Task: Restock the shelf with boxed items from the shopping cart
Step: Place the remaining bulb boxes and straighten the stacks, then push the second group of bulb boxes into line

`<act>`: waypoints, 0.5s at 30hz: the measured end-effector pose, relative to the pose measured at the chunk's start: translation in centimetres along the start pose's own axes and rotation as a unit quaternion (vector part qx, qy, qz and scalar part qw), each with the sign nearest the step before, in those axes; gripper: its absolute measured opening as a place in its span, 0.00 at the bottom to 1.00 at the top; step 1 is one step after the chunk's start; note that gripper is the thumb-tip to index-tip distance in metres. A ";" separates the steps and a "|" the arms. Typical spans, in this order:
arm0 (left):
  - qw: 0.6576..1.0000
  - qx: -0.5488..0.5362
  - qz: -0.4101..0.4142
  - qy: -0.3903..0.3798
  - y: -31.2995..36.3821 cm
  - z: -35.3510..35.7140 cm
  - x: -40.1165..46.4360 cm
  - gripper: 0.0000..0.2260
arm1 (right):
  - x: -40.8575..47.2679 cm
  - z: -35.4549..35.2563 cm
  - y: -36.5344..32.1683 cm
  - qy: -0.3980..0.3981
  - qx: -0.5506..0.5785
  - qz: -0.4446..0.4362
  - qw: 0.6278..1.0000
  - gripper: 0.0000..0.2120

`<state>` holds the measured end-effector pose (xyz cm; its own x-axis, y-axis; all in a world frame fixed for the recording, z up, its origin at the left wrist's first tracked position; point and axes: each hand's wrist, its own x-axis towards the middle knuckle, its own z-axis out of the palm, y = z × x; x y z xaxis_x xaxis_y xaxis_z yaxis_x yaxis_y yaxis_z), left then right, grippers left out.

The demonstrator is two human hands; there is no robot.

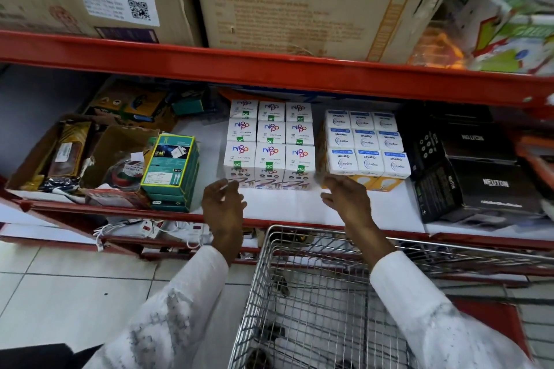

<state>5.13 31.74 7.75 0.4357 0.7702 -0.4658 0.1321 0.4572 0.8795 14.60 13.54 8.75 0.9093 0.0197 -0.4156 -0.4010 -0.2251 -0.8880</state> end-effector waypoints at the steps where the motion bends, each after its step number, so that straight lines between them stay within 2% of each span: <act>1: 1.000 0.005 -0.007 -0.010 -0.7 0.3 -0.9 0.07 | -0.2 -1.1 0.5 0.028 0.025 -0.001 0.999 0.04; 2: 0.999 0.011 -0.018 -0.031 -1.3 0.8 -2.0 0.03 | -0.3 -2.4 0.9 0.058 0.047 -0.001 0.997 0.04; 4: 0.994 0.036 -0.053 -0.084 -2.5 2.5 -4.0 0.08 | -0.1 -4.9 1.6 0.120 0.067 0.004 0.990 0.08; 6: 0.982 0.065 -0.096 -0.150 -3.4 4.3 -5.7 0.04 | 0.6 -7.1 1.9 0.161 0.080 0.014 0.984 0.09; 7: 0.973 0.082 -0.111 -0.186 -3.7 5.4 -6.4 0.06 | 1.1 -8.1 2.0 0.171 0.086 0.021 0.981 0.09; 10: 0.949 0.129 -0.143 -0.248 -4.3 8.6 -7.8 0.17 | 2.7 -10.4 1.8 0.160 0.102 0.043 0.981 0.09; 15: 0.942 0.167 -0.158 -0.245 -5.3 13.5 -8.0 0.24 | 5.8 -12.5 1.0 0.092 0.088 0.108 0.986 0.24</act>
<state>12.97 17.18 8.10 0.6753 0.2829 -0.6812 0.5622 0.4003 0.7236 20.89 1.20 7.86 0.7989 -0.1910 -0.5703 -0.5857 -0.0319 -0.8099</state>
